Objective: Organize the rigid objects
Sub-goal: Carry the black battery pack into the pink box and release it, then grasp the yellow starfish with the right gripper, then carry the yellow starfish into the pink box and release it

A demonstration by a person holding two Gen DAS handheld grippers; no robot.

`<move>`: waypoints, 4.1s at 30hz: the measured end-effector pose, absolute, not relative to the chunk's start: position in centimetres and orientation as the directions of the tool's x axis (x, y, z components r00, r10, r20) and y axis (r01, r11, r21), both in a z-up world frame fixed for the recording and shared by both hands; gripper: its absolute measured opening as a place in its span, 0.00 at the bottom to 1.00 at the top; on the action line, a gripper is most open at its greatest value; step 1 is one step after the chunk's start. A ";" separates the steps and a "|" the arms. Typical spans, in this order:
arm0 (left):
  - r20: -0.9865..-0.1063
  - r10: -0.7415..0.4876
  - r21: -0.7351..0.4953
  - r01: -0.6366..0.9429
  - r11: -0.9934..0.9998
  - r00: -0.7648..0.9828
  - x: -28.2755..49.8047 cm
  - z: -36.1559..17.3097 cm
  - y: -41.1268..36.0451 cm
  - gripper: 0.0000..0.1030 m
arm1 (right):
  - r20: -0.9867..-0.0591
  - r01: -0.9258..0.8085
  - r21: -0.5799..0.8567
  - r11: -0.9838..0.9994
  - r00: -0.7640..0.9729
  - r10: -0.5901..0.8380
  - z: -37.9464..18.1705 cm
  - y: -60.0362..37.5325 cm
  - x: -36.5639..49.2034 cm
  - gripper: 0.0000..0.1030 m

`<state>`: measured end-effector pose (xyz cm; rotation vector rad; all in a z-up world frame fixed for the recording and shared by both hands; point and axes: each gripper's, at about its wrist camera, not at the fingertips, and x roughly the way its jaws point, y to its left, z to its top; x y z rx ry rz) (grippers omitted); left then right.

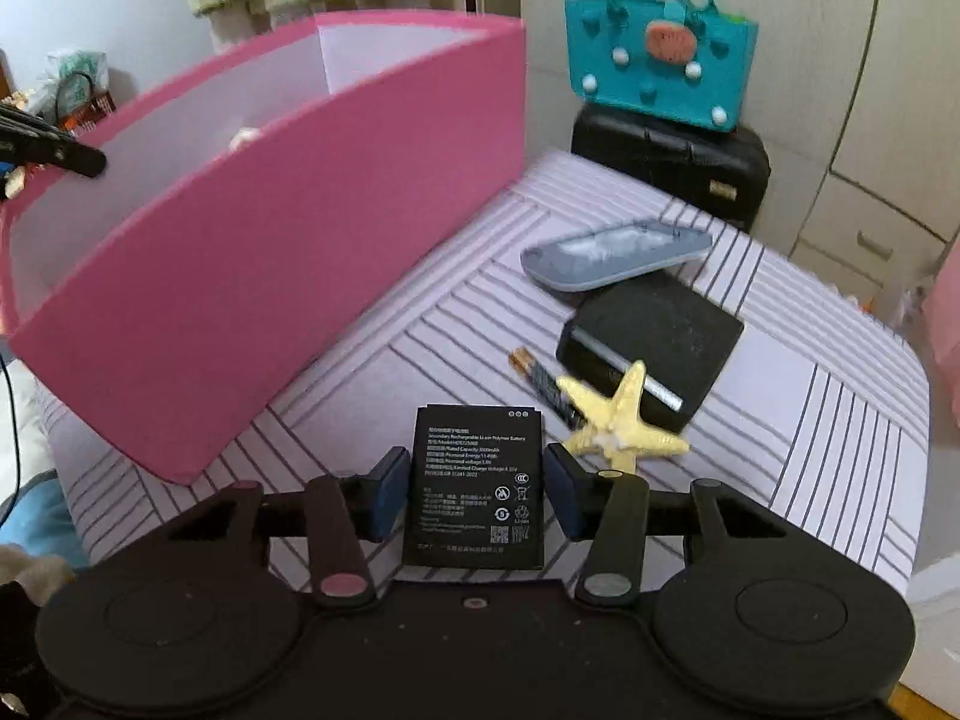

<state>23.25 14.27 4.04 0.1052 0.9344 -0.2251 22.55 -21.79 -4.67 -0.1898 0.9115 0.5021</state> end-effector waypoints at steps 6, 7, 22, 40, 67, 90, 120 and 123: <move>-0.818 -0.165 -0.029 0.247 0.969 0.552 23.7 3.8 14.6 0.07 | -0.760 -0.488 0.076 0.869 0.536 0.368 -2.3 -21.7 21.7 0.52; -0.819 -0.171 -0.037 0.247 0.968 0.548 23.8 3.8 14.7 0.07 | -0.752 -0.490 0.074 0.868 0.544 0.371 -1.7 -21.6 21.6 0.52; -0.816 -0.175 -0.026 0.268 0.963 0.551 23.6 3.7 14.6 0.07 | -0.660 -0.737 0.092 0.670 0.459 0.595 8.1 -14.6 22.3 0.52; -0.880 -0.154 0.008 0.338 0.941 0.450 25.3 4.5 13.9 0.08 | -0.911 -0.809 -0.017 0.588 0.254 0.324 0.9 -4.6 27.4 0.51; -0.871 -0.118 0.039 0.305 0.951 0.478 24.7 4.4 13.3 0.08 | -0.597 -0.510 0.096 0.855 0.658 0.459 5.4 -22.6 22.2 0.57; -0.843 -0.124 -0.010 0.215 0.977 0.524 23.9 4.2 13.8 0.08 | -0.615 -0.274 0.168 0.947 0.722 0.318 -7.8 -26.2 21.5 0.65; -0.817 -0.194 -0.070 0.241 0.968 0.543 24.4 4.0 15.0 0.08 | -0.514 -0.355 0.192 0.915 0.758 0.402 0.1 -23.8 18.6 0.26; -0.815 -0.205 -0.075 0.253 0.965 0.542 24.6 4.0 15.1 0.08 | -0.494 -0.438 0.202 0.876 0.727 0.477 2.6 -22.0 18.9 0.26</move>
